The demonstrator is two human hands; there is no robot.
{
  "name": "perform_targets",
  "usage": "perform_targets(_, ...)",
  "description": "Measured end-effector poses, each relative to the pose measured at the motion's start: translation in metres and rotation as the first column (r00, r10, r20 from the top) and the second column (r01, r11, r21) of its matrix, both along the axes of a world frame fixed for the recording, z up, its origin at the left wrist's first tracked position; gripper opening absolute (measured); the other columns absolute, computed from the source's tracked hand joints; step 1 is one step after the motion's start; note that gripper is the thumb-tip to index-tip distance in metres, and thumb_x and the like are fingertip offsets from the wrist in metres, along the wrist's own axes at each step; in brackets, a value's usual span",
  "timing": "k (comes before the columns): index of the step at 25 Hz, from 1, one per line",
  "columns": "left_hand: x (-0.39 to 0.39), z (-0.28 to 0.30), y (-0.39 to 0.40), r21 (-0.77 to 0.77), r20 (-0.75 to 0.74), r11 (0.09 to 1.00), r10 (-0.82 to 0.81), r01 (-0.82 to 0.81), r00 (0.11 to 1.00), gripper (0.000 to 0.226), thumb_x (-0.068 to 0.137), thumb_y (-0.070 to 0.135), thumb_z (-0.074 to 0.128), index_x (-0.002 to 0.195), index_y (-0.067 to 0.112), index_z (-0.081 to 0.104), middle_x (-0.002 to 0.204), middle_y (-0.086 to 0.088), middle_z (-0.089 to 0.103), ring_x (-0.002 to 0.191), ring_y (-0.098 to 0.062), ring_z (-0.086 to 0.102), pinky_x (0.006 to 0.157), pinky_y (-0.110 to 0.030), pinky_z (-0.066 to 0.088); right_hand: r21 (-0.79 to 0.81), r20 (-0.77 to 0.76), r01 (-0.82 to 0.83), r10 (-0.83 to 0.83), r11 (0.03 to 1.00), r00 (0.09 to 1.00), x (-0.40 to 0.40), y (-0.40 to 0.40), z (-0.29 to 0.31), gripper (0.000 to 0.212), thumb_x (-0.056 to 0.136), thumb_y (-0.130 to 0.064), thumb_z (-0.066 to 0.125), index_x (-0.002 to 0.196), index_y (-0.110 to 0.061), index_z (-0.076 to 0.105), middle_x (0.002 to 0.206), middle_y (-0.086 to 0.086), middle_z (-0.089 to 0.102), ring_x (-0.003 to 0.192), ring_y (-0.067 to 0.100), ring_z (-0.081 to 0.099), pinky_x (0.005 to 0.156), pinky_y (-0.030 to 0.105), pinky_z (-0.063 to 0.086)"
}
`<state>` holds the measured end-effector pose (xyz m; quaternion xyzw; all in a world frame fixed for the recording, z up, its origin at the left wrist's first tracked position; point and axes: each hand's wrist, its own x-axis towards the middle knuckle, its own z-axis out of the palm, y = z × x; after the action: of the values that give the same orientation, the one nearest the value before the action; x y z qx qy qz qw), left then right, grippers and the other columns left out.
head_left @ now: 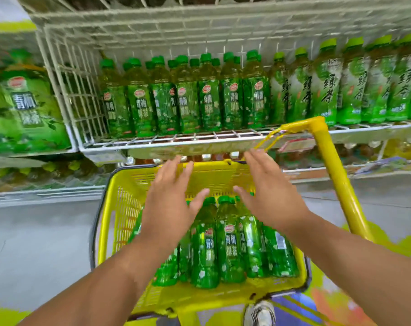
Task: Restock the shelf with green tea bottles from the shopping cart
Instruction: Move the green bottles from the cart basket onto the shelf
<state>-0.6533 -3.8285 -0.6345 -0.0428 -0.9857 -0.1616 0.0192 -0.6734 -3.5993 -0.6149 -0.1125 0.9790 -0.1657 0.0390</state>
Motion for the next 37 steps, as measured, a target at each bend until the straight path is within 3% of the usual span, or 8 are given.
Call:
perform_targets(4,0.046,-0.020,-0.025,0.099,0.141,0.987,0.111,-0.126,0.984,0.079,0.086,0.072,0.039,0.147,0.022,0.044,0.158,-0.005,0.033,0.143,-0.028,0.031,0.114,-0.044,0.035,-0.038,0.131,0.103,-0.097,0.994,0.987,0.037,-0.011,-0.015,0.082,0.091,-0.054,0.056,0.155,-0.018,0.020,0.163,0.000,0.016,0.150,0.016,0.010,0.118,0.037,0.022)
perform_targets(8,0.074,-0.037,-0.020,0.148,0.338,0.948,0.221,-0.283,0.915,0.085,0.085,0.070,0.051,0.152,0.021,0.034,0.155,-0.008,0.035,0.137,-0.029,0.041,0.110,-0.043,0.041,-0.007,0.185,0.314,-0.307,0.949,0.933,0.055,0.001,-0.018,0.079,0.089,-0.050,0.062,0.151,-0.013,0.029,0.152,0.009,0.035,0.140,0.025,0.032,0.108,0.039,0.036)
perform_targets(11,0.089,-0.044,0.008,0.145,0.454,0.915,0.276,-0.376,0.847,0.087,0.084,0.070,0.054,0.153,0.022,0.031,0.155,-0.009,0.034,0.142,-0.027,0.034,0.108,-0.041,0.040,0.086,0.261,0.450,-0.456,0.889,0.851,0.063,0.015,-0.019,0.074,0.085,-0.048,0.067,0.144,-0.010,0.041,0.134,0.014,0.047,0.124,0.033,0.048,0.093,0.042,0.046)
perform_targets(16,0.098,-0.051,0.043,0.103,0.626,0.831,0.373,-0.547,0.685,0.082,0.085,0.061,0.062,0.150,0.021,0.032,0.149,-0.005,0.041,0.134,-0.026,0.044,0.093,-0.039,0.048,0.309,0.410,0.442,-0.537,0.842,0.737,0.079,0.013,-0.024,0.058,0.080,-0.055,0.071,0.109,-0.009,0.053,0.110,0.011,0.052,0.100,0.032,0.059,0.080,0.039,0.050)
perform_targets(23,0.094,-0.057,0.053,0.054,0.682,0.799,0.409,-0.600,0.606,0.094,0.078,0.056,0.075,0.149,0.011,0.034,0.139,-0.006,0.052,0.119,-0.024,0.060,0.090,-0.034,0.054,0.504,0.365,0.402,-0.610,0.764,0.703,0.083,-0.003,-0.031,0.076,0.076,-0.057,0.074,0.126,-0.008,0.042,0.120,0.007,0.048,0.111,0.023,0.056,0.076,0.030,0.052)
perform_targets(28,0.096,-0.055,0.054,0.114,0.677,0.770,0.403,-0.628,0.617,0.087,0.082,0.051,0.072,0.150,0.014,0.033,0.145,-0.002,0.046,0.117,-0.019,0.061,0.097,-0.033,0.052,0.431,0.341,0.479,-0.630,0.764,0.698,0.084,0.004,-0.035,0.049,0.082,-0.043,0.068,0.114,-0.011,0.048,0.111,0.005,0.047,0.107,0.025,0.056,0.076,0.032,0.050)
perform_targets(34,0.098,-0.030,0.039,0.153,0.612,0.734,0.456,-0.662,0.647,0.078,0.077,0.056,0.072,0.141,0.026,0.040,0.132,0.009,0.045,0.122,-0.011,0.050,0.104,-0.029,0.041,0.291,0.517,0.606,-0.654,0.741,0.552,0.090,0.015,-0.027,0.062,0.067,-0.043,0.081,0.110,-0.005,0.059,0.110,0.016,0.055,0.103,0.032,0.061,0.090,0.036,0.050)
perform_targets(37,0.089,0.003,0.021,0.262,0.565,0.700,0.447,-0.664,0.694,0.069,0.068,0.056,0.077,0.128,0.029,0.054,0.115,0.015,0.051,0.108,-0.007,0.054,0.102,-0.028,0.045,0.133,0.609,0.581,-0.529,0.803,0.592,0.082,0.012,-0.009,0.074,0.061,-0.030,0.088,0.122,0.001,0.062,0.099,0.015,0.067,0.093,0.031,0.064,0.090,0.032,0.051)
